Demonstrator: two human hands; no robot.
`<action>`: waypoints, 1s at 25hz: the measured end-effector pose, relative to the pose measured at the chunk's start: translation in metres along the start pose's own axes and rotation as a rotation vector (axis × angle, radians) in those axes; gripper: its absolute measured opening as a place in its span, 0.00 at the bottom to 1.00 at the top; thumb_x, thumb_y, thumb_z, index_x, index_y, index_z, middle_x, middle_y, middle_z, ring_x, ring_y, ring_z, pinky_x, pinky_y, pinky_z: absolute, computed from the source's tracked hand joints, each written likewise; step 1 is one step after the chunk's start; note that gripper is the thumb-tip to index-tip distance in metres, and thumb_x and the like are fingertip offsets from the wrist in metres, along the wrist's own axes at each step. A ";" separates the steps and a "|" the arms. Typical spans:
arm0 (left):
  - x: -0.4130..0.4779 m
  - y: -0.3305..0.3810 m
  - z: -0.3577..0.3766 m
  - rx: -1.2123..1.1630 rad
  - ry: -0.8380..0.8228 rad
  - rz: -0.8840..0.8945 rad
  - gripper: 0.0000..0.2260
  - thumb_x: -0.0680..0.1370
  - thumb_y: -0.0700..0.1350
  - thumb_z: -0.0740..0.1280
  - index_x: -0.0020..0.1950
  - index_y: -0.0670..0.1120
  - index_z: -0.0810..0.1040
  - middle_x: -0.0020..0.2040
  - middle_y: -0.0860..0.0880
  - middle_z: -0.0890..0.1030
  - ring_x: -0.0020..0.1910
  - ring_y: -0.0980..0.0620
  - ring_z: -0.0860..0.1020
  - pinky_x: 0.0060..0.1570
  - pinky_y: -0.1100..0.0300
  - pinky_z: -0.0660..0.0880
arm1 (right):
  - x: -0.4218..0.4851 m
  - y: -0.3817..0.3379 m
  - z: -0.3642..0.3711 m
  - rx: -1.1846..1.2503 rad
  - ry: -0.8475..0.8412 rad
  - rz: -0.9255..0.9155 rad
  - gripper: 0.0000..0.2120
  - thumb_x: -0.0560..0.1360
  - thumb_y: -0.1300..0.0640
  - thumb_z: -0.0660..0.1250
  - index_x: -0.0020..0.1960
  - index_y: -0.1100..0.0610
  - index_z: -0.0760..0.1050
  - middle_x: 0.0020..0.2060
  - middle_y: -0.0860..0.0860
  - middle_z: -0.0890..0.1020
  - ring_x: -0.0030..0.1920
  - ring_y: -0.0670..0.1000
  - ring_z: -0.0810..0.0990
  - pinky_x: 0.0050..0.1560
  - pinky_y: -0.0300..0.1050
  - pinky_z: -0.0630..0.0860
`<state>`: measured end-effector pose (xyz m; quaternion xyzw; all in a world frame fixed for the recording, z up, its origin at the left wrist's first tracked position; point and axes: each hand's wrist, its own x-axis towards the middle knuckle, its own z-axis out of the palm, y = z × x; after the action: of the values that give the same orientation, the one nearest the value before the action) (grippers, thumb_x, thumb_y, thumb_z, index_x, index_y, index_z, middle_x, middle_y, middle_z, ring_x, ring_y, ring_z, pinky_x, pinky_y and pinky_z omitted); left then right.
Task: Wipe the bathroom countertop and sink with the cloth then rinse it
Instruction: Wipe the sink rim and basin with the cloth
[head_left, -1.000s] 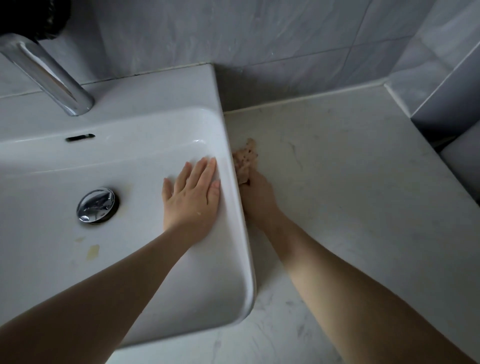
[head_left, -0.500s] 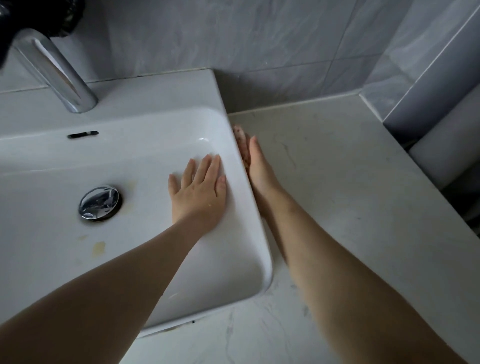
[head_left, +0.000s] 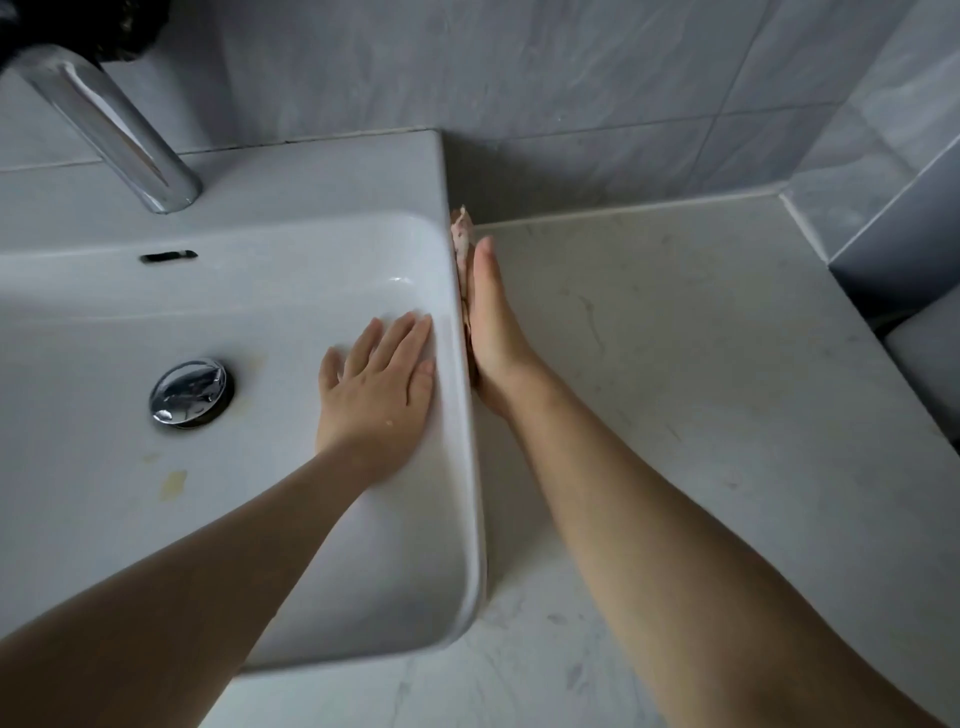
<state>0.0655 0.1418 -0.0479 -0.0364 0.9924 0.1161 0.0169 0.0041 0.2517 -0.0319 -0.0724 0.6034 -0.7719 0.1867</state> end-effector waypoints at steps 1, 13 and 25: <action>0.000 0.000 0.000 0.001 0.005 -0.002 0.22 0.80 0.55 0.41 0.75 0.59 0.47 0.76 0.61 0.49 0.75 0.57 0.44 0.72 0.52 0.43 | 0.006 -0.004 -0.002 -0.034 0.015 0.034 0.46 0.63 0.21 0.49 0.75 0.43 0.55 0.75 0.43 0.60 0.75 0.45 0.57 0.76 0.56 0.48; 0.002 0.001 0.002 -0.026 0.070 -0.026 0.29 0.74 0.60 0.37 0.74 0.59 0.57 0.74 0.60 0.57 0.74 0.57 0.50 0.71 0.55 0.46 | -0.035 0.001 0.000 0.212 -0.072 0.151 0.27 0.80 0.39 0.45 0.47 0.52 0.78 0.43 0.47 0.83 0.46 0.41 0.81 0.59 0.40 0.74; -0.003 0.015 -0.006 -0.008 -0.115 -0.215 0.21 0.80 0.54 0.41 0.74 0.64 0.43 0.77 0.57 0.45 0.75 0.55 0.42 0.72 0.52 0.41 | -0.099 0.038 0.014 0.251 -0.123 0.106 0.35 0.72 0.31 0.52 0.71 0.51 0.67 0.66 0.49 0.75 0.67 0.45 0.71 0.72 0.48 0.63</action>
<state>0.0669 0.1555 -0.0388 -0.1360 0.9797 0.1197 0.0859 0.1079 0.2682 -0.0530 -0.0637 0.4925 -0.8245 0.2711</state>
